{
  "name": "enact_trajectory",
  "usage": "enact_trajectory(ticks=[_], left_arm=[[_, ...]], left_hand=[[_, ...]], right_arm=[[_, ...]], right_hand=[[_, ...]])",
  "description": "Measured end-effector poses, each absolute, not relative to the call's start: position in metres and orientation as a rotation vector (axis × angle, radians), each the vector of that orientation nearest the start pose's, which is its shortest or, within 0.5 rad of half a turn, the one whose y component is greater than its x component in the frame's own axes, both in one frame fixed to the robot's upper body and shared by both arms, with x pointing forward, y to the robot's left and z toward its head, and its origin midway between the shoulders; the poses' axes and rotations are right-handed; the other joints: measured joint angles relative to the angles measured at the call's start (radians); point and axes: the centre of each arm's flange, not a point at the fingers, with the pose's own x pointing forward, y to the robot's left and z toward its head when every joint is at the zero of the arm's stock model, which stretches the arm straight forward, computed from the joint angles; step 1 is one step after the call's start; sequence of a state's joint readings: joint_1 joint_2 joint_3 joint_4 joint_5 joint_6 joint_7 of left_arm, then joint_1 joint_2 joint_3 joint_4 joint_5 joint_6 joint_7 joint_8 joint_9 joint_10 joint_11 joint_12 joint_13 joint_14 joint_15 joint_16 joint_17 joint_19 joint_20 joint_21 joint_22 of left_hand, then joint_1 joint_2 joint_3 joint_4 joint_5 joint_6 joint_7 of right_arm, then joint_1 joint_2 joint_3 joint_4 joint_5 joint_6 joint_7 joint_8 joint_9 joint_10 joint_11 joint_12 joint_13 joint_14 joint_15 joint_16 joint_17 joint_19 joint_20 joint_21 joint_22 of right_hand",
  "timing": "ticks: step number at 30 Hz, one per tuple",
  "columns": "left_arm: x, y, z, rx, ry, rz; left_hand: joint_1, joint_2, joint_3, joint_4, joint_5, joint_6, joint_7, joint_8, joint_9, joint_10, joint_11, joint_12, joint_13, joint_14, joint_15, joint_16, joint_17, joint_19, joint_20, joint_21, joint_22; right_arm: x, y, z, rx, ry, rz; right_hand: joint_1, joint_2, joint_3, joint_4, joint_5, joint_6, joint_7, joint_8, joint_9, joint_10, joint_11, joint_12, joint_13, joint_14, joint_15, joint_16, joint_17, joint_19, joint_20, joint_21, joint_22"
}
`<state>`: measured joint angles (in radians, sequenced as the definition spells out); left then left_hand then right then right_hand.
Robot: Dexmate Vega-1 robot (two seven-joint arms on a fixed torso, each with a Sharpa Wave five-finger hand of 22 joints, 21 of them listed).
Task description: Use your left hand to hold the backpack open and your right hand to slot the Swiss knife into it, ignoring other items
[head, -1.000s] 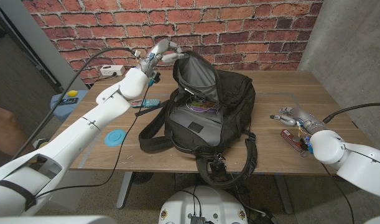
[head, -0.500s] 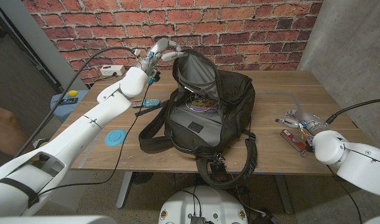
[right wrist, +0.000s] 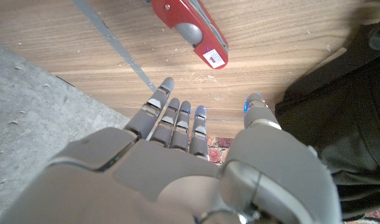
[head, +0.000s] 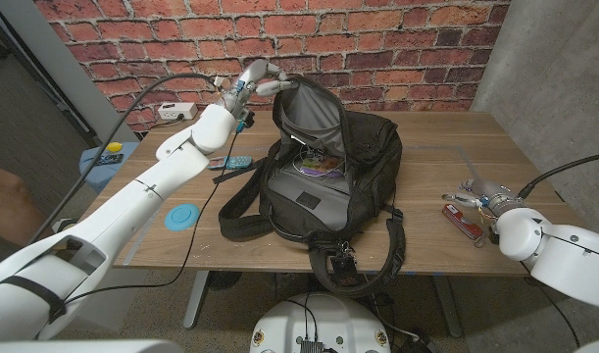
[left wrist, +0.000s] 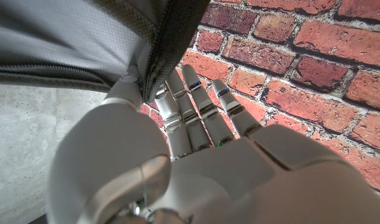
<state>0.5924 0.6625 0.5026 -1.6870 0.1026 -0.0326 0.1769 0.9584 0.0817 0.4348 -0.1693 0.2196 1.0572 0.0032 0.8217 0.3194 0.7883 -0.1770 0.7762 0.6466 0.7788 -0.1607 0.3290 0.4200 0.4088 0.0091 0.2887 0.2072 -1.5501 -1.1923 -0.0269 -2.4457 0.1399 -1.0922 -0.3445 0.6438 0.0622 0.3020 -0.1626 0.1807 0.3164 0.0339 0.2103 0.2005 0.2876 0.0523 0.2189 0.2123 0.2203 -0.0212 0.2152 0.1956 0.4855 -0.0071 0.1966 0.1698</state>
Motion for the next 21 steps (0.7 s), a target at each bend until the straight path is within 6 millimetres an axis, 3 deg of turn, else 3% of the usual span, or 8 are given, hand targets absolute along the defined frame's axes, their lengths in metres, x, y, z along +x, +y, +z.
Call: enact_trajectory(ticks=[21], left_arm=[[0.580, 0.205, 0.164, 0.823, -0.977, -0.006]], left_hand=[[0.006, -0.002, 0.000, 0.000, 0.008, 0.000, 0.000, 0.004, 0.000, 0.000, 0.000, 0.000, 0.000, 0.000, 0.000, 0.000, 0.005, -0.009, -0.002, 0.000, 0.000]], right_arm=[[0.444, -0.373, -0.088, -1.156, 0.174, -0.307]], right_hand=[[-0.007, -0.015, -0.008, 0.003, 0.000, 0.000, 0.000, 0.000, 0.000, 0.000, 0.000, 0.000, 0.000, 0.000, 0.000, 0.000, 0.000, 0.003, 0.003, 0.000, 0.000]])
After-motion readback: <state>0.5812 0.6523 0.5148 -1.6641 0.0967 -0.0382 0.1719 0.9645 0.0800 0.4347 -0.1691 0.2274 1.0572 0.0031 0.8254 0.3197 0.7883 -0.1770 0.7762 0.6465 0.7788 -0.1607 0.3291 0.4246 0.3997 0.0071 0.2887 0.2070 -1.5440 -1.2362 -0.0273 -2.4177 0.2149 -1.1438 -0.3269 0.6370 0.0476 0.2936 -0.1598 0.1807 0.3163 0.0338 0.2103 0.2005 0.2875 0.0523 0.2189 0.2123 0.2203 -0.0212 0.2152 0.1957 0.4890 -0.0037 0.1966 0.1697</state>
